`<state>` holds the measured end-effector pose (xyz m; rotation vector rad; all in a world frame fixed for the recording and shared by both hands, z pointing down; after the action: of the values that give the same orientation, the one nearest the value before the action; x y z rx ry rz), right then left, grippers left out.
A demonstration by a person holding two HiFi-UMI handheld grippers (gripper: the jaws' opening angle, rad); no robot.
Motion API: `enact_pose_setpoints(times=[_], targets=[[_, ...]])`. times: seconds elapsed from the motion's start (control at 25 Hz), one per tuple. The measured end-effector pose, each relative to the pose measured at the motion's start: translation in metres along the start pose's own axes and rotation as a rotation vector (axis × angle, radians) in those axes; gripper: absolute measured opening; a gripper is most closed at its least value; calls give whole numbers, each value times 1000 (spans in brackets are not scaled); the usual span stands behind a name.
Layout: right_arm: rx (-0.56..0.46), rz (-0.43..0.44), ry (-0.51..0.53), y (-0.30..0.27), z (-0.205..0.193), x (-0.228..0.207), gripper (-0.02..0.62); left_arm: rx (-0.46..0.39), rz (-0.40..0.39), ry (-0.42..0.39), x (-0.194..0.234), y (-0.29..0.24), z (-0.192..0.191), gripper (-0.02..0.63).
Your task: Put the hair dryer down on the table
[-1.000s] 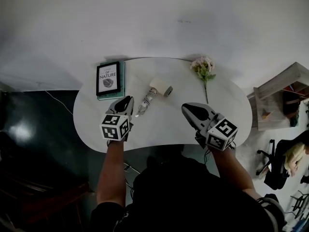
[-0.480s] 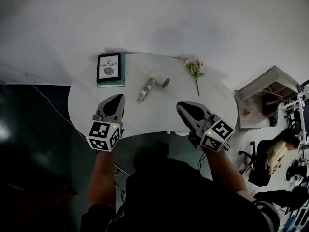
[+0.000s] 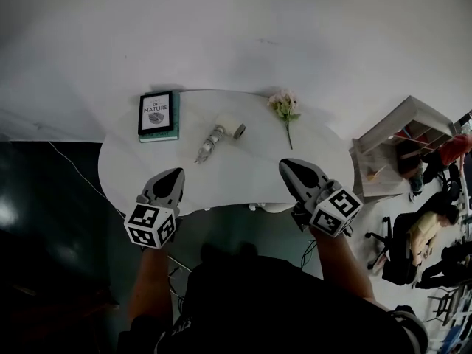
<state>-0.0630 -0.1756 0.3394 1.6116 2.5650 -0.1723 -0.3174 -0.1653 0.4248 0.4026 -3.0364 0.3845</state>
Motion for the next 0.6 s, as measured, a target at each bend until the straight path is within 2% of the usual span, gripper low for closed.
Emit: enact_pose_setpoints(times=[0.24, 0.36, 0.48, 0.6], targets=[[-45, -10, 34, 37, 12, -24, 5, -57, 58, 25, -19, 3, 20, 8], [-49, -12, 91, 48, 19, -34, 5, -92, 68, 20, -27, -1, 41, 8], [-77, -20, 146, 54, 36, -41, 5, -120, 49, -23, -35, -9, 66, 8], [-121, -11, 142, 51, 50, -44, 5, -147, 28, -81, -40, -16, 89, 8]])
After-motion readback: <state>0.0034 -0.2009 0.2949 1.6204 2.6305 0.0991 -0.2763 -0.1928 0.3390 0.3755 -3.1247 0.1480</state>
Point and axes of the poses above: the fingertips, and each gripper's own axes: y backward along the fingers, x to its left, z out of its top, the point moved 2 cm from there along y, backward along the fingers, and after that the axes turned 13 degrees about z, right-handed, at the moved point
